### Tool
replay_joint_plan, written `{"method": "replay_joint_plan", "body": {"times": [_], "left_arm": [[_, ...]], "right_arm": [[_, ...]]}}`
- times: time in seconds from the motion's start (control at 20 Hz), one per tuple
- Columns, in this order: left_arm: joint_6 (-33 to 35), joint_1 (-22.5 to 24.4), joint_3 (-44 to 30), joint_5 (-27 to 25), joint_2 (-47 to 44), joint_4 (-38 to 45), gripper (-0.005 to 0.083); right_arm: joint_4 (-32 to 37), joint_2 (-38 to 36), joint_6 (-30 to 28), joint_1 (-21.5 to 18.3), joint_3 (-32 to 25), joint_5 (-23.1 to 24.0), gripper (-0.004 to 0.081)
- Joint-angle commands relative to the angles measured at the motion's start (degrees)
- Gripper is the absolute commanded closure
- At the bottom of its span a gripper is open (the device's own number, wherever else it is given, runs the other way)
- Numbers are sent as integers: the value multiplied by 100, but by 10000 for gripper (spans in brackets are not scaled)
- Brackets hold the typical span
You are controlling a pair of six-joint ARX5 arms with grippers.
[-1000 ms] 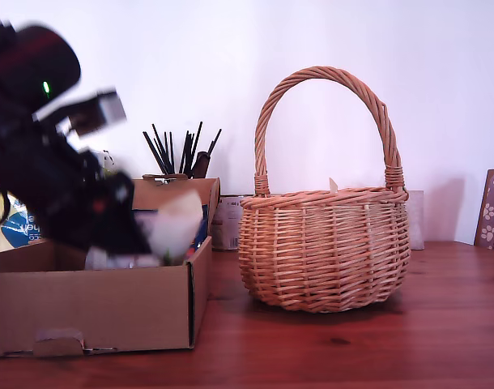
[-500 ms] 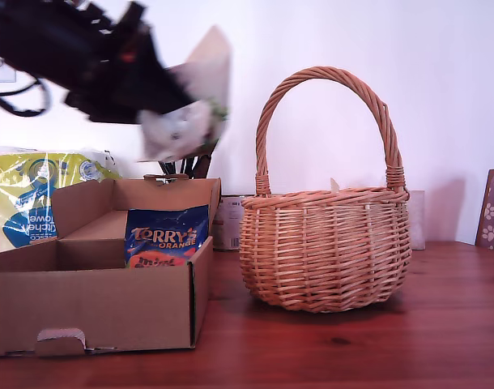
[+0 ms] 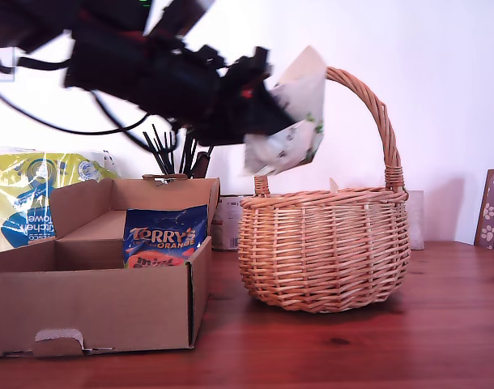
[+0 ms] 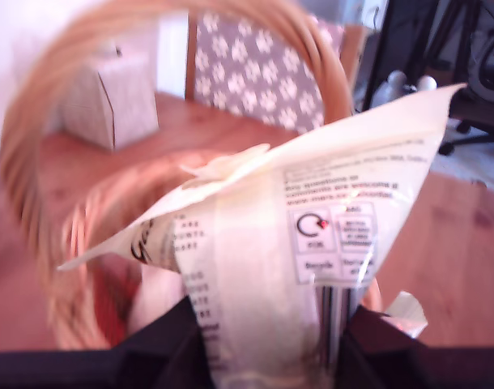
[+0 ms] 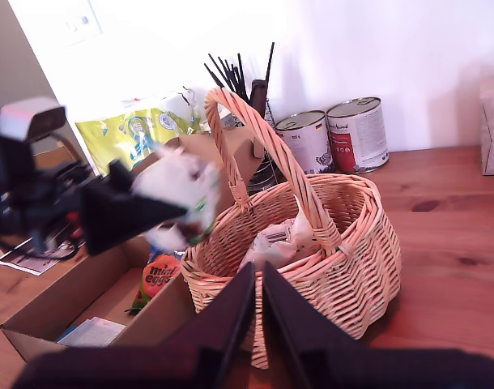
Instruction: Move the bags of Easter eggs from the cardboard box on the left into the woven basket on the right side.
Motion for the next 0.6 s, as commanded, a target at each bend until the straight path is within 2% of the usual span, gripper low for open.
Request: {"method": "replay_joint_plan", "body": {"times": [0.0, 0.3, 0.55], "left_arm": [[-15, -66, 302, -48, 326, 44, 558], [-13, -157, 1508, -201, 1515, -695, 558], [-15, -267, 1928, -208, 1996, -1126, 558]], "right_arm": [[46, 15, -9, 11, 4, 0, 782], [48, 15, -9, 11, 4, 0, 782], [57, 15, -7, 11, 4, 0, 782]]}}
